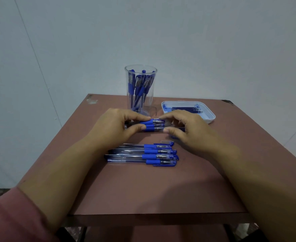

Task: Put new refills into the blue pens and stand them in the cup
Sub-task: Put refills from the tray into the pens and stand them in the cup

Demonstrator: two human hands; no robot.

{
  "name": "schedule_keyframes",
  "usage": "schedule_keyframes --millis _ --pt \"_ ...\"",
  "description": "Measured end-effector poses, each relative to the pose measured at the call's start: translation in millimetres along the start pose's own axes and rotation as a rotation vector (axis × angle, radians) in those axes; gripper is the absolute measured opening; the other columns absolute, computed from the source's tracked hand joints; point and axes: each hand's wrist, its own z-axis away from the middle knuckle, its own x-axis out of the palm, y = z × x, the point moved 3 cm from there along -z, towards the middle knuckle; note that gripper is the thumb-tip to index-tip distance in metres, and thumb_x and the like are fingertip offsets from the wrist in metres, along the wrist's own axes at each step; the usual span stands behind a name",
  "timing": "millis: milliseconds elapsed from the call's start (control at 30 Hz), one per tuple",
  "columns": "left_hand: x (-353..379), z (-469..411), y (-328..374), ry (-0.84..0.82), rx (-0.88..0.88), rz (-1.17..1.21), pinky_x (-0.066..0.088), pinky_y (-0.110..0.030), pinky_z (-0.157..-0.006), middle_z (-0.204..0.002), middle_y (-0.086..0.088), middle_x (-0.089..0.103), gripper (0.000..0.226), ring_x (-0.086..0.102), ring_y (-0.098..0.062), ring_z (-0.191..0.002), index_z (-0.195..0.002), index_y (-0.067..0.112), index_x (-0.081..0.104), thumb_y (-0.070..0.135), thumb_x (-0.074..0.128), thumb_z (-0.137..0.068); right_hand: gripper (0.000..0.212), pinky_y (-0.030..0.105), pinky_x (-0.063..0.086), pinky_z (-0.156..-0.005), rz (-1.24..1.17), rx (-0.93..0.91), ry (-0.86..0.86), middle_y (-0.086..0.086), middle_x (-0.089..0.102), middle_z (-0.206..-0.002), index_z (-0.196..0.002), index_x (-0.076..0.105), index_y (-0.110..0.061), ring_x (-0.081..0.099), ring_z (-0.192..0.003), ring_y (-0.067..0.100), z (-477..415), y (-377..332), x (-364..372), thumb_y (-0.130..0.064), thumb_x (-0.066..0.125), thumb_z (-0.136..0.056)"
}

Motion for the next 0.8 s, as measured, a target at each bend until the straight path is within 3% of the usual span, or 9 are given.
schedule_keyframes --millis 67,200,300,400,500,633,800 --pt "-1.9 -0.9 -2.0 0.005 -0.019 0.004 0.054 -0.023 -0.080 -0.088 0.037 0.060 0.029 0.061 0.012 -0.087 -0.110 0.040 0.071 0.030 0.074 -0.083 0.029 0.008 0.037 -0.081 0.063 0.041 -0.082 -0.023 0.059 -0.096 -0.116 0.065 -0.036 0.046 -0.098 -0.002 4.3 8.6 -5.2 -0.030 0.069 -0.088" --pt "-2.2 -0.2 -2.3 -0.007 -0.023 0.008 0.052 -0.020 -0.079 -0.089 0.032 0.064 0.028 0.062 0.010 -0.087 -0.110 0.039 0.071 0.031 0.073 -0.084 0.028 0.016 0.030 -0.084 0.180 0.040 -0.252 -0.027 0.051 -0.100 -0.114 0.068 -0.037 0.037 -0.099 0.004 7.6 16.4 -2.2 -0.041 0.067 -0.086" --pt "-1.4 0.0 -3.5 -0.018 -0.036 0.016 0.048 -0.016 -0.076 -0.086 0.033 0.064 0.027 0.062 0.011 -0.085 -0.109 0.038 0.072 0.028 0.074 -0.084 0.027 0.019 0.026 -0.088 0.228 0.033 -0.288 -0.025 0.046 -0.102 -0.114 0.068 -0.037 0.034 -0.100 0.005 6.3 16.3 2.3 -0.043 0.064 -0.089" --pt "-1.2 -0.2 -3.1 -0.017 -0.033 0.022 0.049 -0.016 -0.077 -0.086 0.036 0.063 0.027 0.063 0.010 -0.086 -0.109 0.038 0.073 0.026 0.075 -0.084 0.024 0.024 0.027 -0.088 0.230 0.021 -0.244 -0.022 0.049 -0.101 -0.111 0.069 -0.036 0.033 -0.098 0.006 4.3 15.2 2.8 -0.042 0.065 -0.088" --pt "-0.8 -0.7 -2.2 -0.026 -0.027 0.021 0.050 -0.019 -0.078 -0.088 0.034 0.064 0.027 0.063 0.008 -0.087 -0.109 0.038 0.072 0.027 0.074 -0.084 0.017 0.027 0.037 -0.085 0.176 0.023 -0.130 -0.017 0.058 -0.098 -0.103 0.068 -0.035 0.041 -0.097 0.008 4.1 14.2 -2.7 -0.038 0.069 -0.087" --pt "-0.9 -1.0 -2.4 -0.025 -0.023 0.010 0.049 -0.017 -0.078 -0.088 0.032 0.064 0.028 0.063 0.010 -0.088 -0.109 0.040 0.072 0.028 0.075 -0.084 0.012 0.016 0.043 -0.078 0.050 0.107 -0.015 -0.012 0.055 -0.097 -0.093 0.060 -0.045 0.054 -0.089 0.001 6.3 12.4 -8.9 -0.036 0.067 -0.088" --pt "0.6 0.5 -0.6 -0.039 -0.013 -0.005 0.055 -0.026 -0.081 -0.096 0.024 0.070 0.030 0.065 0.005 -0.089 -0.111 0.043 0.070 0.030 0.074 -0.084 0.019 0.011 0.040 -0.074 0.015 0.082 0.028 -0.013 0.057 -0.093 -0.090 0.055 -0.048 0.054 -0.088 -0.001 5.8 6.9 -7.0 -0.032 0.066 -0.089"
